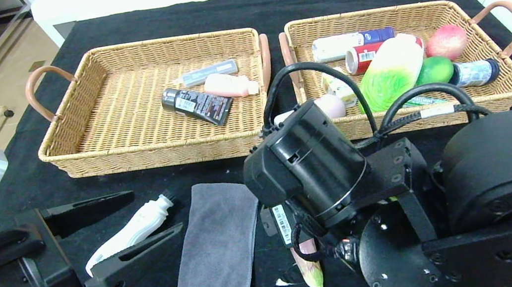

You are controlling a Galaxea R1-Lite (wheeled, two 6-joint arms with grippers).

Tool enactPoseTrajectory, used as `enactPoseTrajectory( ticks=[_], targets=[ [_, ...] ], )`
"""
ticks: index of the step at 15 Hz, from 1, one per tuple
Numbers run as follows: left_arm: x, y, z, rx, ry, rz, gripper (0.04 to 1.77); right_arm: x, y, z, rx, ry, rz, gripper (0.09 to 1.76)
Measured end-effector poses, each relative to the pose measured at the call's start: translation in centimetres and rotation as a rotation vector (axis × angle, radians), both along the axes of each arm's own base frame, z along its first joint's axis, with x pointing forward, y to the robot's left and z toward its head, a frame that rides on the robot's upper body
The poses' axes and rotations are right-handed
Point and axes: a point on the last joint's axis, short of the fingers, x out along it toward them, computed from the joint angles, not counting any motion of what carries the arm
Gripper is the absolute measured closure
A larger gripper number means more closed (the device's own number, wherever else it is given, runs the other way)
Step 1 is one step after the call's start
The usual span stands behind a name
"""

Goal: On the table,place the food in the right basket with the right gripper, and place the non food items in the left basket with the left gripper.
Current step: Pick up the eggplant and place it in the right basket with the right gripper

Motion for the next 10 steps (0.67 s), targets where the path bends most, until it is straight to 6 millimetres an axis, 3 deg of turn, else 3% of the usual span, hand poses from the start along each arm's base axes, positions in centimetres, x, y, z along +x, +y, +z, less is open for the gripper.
enactPoseTrajectory(
  ticks=[10],
  targets=[
    [-0.2, 0.1, 0.3, -0.006, -0.015, 0.002, 0.09, 1.2, 1.4, -3.2, -0.054, 0.045, -0.028, 0.15]
  ],
)
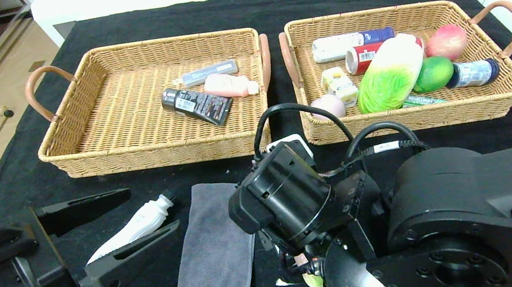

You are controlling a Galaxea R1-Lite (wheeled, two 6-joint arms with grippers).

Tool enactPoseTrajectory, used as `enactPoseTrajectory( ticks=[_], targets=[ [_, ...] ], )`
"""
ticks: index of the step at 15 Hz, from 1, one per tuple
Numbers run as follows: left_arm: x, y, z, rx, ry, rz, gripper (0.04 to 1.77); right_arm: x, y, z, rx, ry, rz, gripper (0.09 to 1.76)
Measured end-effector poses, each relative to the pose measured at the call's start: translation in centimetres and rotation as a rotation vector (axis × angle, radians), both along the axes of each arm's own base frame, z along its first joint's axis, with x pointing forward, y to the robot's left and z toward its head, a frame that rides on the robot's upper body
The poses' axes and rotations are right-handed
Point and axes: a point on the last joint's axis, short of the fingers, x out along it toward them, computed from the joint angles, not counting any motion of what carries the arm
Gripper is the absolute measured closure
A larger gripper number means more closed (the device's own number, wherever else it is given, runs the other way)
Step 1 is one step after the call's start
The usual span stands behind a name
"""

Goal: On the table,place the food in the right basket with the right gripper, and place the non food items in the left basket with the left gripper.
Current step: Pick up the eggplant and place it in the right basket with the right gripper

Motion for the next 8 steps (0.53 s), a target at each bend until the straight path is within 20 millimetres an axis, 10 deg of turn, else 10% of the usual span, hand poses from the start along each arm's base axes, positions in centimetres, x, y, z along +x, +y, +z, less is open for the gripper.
enactPoseTrajectory(
  ticks=[6, 8],
  targets=[
    [-0.05, 0.02, 0.04, -0.001, -0.002, 0.000, 0.09, 0.23, 0.38, -0.83, -0.019, 0.009, -0.002, 0.15],
    [-0.05, 0.02, 0.04, -0.002, -0.002, 0.000, 0.09, 0.18, 0.50, -0.94, -0.020, 0.011, 0.000, 0.47]
  ],
)
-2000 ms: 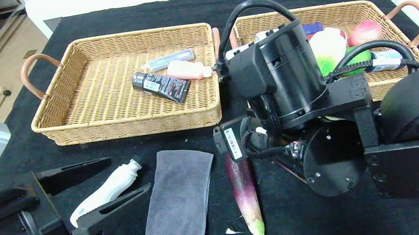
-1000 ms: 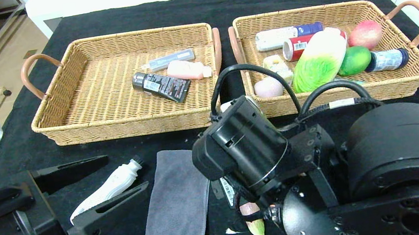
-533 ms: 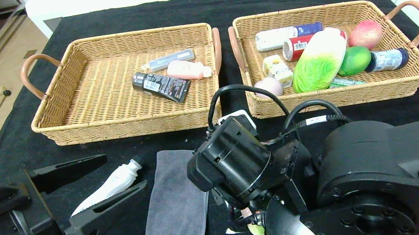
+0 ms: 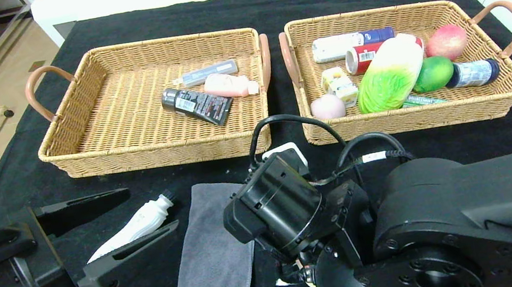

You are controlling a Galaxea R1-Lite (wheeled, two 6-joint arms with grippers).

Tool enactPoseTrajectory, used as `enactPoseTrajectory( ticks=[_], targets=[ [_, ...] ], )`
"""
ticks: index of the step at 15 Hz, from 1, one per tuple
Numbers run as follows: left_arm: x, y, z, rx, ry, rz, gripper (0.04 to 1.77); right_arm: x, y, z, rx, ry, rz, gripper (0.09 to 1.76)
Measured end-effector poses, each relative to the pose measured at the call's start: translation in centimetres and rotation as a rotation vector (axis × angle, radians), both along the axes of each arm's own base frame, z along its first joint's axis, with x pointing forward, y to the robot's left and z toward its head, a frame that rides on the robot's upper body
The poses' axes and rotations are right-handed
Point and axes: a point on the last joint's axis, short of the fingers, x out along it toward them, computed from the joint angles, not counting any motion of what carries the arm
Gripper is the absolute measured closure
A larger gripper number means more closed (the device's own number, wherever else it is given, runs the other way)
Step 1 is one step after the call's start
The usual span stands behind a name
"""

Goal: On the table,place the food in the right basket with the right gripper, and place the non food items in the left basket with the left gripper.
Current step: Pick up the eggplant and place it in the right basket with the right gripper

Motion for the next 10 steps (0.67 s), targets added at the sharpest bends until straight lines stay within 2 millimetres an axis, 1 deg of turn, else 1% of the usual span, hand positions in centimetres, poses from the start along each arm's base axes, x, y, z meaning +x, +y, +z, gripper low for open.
enactPoseTrajectory(
  ticks=[2, 4, 5, 10],
  targets=[
    [-0.01, 0.01, 0.01, 0.000, -0.001, 0.001, 0.09, 0.04, 0.06, -0.19, -0.005, 0.002, -0.001, 0.77],
    [-0.01, 0.01, 0.01, 0.000, -0.001, 0.001, 0.09, -0.02, 0.11, -0.57, -0.017, 0.009, 0.001, 0.98],
    [-0.01, 0.01, 0.01, 0.000, -0.001, 0.001, 0.09, 0.00, 0.14, -0.62, -0.017, 0.009, 0.001, 1.04],
    [-0.02, 0.02, 0.02, 0.000, -0.001, 0.000, 0.09, 0.08, 0.13, -0.76, -0.019, 0.011, -0.002, 1.04]
  ],
)
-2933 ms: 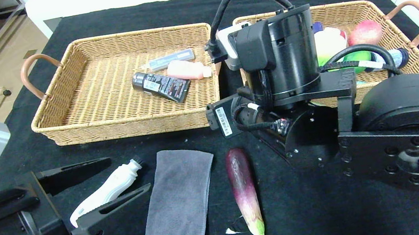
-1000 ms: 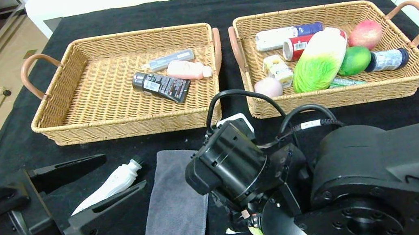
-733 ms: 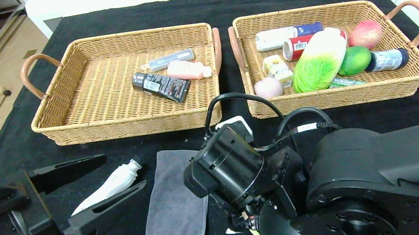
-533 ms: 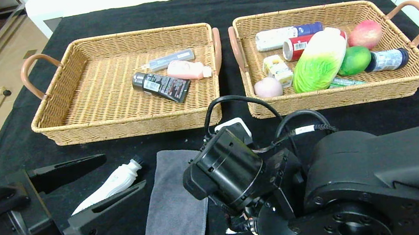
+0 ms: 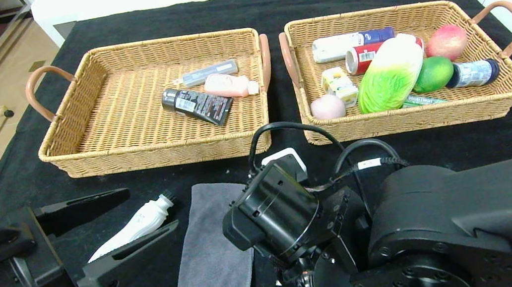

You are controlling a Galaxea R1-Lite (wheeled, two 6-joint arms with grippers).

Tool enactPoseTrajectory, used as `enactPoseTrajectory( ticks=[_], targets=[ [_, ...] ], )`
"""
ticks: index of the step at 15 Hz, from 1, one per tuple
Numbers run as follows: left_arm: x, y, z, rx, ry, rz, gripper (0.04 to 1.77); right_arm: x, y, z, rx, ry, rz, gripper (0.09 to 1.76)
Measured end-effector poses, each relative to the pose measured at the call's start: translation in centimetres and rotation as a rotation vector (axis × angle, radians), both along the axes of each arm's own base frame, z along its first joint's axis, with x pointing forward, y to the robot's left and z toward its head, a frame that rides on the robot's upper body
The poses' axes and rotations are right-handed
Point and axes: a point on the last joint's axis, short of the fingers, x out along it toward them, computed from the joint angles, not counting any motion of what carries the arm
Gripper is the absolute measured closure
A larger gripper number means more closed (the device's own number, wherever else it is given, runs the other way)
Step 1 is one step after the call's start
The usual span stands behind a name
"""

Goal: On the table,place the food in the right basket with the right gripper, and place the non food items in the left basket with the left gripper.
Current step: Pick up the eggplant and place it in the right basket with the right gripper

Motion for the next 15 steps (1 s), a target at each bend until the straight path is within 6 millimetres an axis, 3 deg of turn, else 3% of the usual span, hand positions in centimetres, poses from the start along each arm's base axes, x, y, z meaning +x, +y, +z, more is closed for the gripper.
enactPoseTrajectory(
  ticks=[9, 15],
  targets=[
    [0.0, 0.0, 0.0, 0.000, 0.000, 0.000, 0.09, -0.3, 0.0, 0.3, 0.002, -0.003, 0.008, 1.04],
    [0.0, 0.0, 0.0, 0.000, 0.000, 0.000, 0.09, -1.3, -1.5, 3.2, 0.033, -0.031, 0.007, 1.04]
  ],
)
